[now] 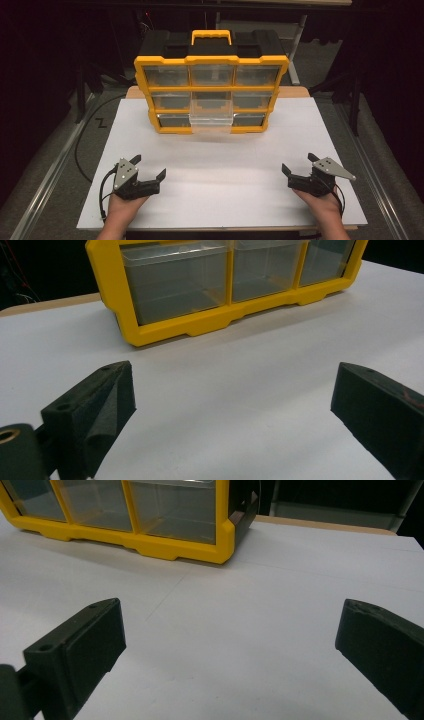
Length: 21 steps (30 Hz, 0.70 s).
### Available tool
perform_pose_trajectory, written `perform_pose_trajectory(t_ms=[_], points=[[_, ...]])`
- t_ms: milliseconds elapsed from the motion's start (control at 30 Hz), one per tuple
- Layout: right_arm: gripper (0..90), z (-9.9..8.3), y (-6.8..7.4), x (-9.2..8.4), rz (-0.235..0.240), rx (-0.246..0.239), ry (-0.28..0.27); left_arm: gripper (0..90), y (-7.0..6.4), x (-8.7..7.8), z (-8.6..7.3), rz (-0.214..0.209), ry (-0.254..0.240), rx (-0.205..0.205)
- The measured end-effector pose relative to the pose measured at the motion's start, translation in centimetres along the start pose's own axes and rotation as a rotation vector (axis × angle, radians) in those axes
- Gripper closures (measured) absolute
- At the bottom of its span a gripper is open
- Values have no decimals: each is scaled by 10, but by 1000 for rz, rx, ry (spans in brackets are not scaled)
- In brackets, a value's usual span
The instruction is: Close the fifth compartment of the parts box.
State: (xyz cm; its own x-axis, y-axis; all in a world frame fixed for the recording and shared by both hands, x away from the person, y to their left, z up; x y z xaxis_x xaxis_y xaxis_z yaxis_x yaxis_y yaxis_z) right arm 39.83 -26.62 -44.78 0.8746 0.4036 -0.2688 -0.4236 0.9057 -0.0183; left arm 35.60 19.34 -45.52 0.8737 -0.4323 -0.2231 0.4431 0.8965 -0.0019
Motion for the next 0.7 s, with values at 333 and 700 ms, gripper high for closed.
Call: perform_pose_trajectory(t_ms=[333, 700], points=[[10, 0, 3, 0, 6, -10, 4, 94, 1, -1, 0, 1, 2, -8], [10, -1, 4, 1, 9, -16, 5, 227, 2, -4, 1, 1, -11, -11]])
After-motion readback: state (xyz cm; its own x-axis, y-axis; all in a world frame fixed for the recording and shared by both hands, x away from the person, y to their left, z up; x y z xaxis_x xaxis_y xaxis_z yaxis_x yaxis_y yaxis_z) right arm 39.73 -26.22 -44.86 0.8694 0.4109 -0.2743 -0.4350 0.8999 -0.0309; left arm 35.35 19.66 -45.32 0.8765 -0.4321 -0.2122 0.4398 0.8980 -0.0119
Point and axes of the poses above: each handheld gripper's, and its own axes: x roughly forward along the jaws, z roughly out of its top, y roughly to its left, the point moved 7 cm from there along x, roughly forward along the jaws, and after that the axes turned 5 degrees about -y, right-handed, at the moved point
